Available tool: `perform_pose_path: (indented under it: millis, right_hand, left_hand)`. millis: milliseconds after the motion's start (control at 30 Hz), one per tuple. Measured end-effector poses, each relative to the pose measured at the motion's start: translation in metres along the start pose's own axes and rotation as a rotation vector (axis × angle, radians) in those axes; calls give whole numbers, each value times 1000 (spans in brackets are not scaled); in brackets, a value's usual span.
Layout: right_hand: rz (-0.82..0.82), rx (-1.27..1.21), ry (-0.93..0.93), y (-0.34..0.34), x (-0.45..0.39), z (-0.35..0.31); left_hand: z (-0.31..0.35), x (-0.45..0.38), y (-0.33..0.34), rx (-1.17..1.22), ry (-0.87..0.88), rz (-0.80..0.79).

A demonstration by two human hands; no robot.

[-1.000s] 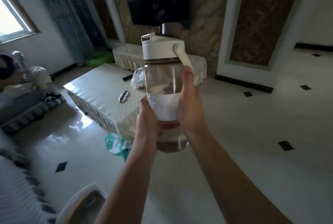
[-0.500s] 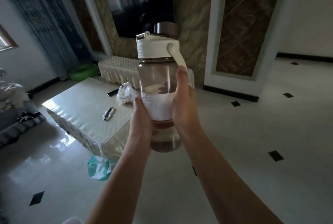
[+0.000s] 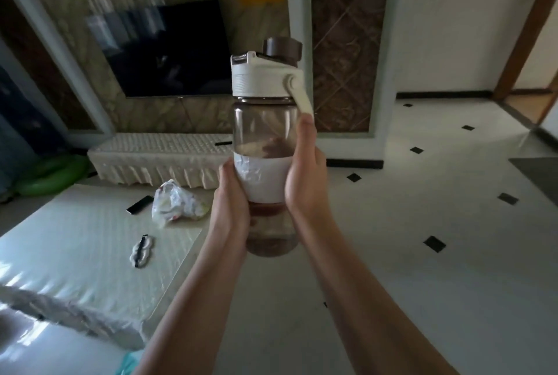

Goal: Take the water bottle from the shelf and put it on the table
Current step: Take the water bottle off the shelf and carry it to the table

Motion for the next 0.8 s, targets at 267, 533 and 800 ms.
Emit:
perform_pose_path:
  millis: [267,533,800]
  right_hand:
    - [59,36,-24,107,7,42]
    - [30,110,-21,162,13,61]
    - [-25,110,-7,191,19,84]
  left_hand:
    - [15,-67,-93,10,-30,-92]
    - [11,-95,-145,36,-90,-79]
    - [5,-105,-178,43,-93,-30]
Point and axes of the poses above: each hand's wrist, its own x-axis away from the middle knuckle, its own y-axis out of the palm, z = x × y, the point moved 7 cm from there along -x, towards the middle knuckle, and after that the axes turned 1 degree about -x, right-handed, at the moved point
